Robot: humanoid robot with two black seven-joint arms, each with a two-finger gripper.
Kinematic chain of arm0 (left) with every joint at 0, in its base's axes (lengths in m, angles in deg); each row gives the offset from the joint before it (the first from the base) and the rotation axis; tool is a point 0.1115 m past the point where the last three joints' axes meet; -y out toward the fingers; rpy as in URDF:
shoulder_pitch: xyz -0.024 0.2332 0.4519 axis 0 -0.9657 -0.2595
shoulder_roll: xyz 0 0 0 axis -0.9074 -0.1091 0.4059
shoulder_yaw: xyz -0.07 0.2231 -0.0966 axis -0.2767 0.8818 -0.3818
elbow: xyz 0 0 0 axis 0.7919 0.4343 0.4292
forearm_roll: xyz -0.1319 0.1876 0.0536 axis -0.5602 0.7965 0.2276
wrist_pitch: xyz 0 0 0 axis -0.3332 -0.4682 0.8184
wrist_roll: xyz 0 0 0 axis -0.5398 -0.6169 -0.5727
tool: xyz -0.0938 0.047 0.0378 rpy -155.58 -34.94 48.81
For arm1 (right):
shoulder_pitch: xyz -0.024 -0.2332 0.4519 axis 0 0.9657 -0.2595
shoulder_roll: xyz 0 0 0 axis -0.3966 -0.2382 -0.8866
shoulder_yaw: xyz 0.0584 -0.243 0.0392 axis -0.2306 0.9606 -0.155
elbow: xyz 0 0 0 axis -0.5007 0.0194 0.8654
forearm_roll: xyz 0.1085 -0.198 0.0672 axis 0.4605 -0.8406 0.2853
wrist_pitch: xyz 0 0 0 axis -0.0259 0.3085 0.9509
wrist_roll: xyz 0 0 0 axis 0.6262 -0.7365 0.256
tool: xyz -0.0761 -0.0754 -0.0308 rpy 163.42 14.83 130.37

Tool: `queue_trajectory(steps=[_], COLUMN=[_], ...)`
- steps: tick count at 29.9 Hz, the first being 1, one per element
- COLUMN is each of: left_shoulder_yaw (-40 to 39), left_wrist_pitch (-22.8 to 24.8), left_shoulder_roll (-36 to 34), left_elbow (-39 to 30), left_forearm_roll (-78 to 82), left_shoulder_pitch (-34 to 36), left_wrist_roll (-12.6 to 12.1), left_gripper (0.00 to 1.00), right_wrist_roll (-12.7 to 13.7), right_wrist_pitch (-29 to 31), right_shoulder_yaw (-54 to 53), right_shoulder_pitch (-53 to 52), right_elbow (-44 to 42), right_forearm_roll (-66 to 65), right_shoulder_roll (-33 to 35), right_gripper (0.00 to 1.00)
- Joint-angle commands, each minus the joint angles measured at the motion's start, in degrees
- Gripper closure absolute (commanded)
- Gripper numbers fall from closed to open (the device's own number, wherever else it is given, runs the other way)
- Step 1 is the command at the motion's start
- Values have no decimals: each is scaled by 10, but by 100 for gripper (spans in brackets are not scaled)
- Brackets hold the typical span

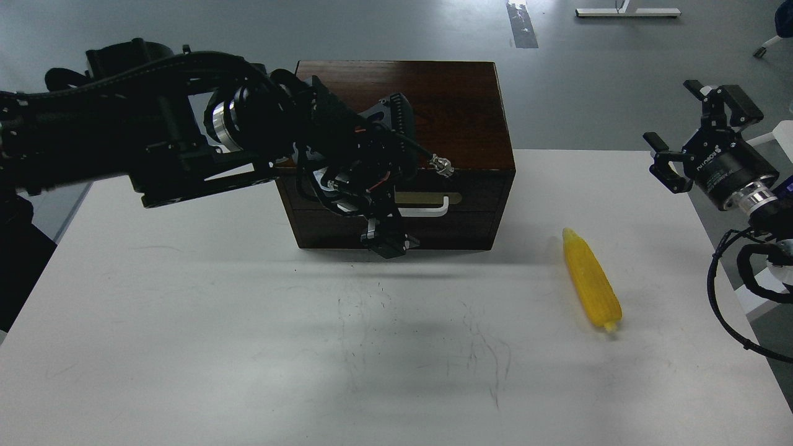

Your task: Put corn in drawer with both arms

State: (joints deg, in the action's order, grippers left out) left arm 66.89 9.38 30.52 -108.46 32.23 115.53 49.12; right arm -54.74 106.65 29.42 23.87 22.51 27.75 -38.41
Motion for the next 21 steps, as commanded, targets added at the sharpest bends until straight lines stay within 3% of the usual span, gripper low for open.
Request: queue_trajectory(steps=[1, 21], left_shoulder_yaw=[3, 23], left_wrist_pitch=[0, 0], left_shoulder_roll=[-2, 4], left_elbow=[3, 17], left_forearm_roll=[1, 4], left_shoulder_pitch=[-3, -19], left_wrist_roll=[0, 0], left_gripper=[2, 2], right_wrist_roll=[-1, -2], right_wrist_pitch=[0, 0], right_shoulder_yaw=[-1, -1], right_shoulder_pitch=[0, 1], right_elbow=[0, 0], right_forearm_roll=[0, 0], right_shoulder_roll=[1, 5], right_gripper=[0, 0])
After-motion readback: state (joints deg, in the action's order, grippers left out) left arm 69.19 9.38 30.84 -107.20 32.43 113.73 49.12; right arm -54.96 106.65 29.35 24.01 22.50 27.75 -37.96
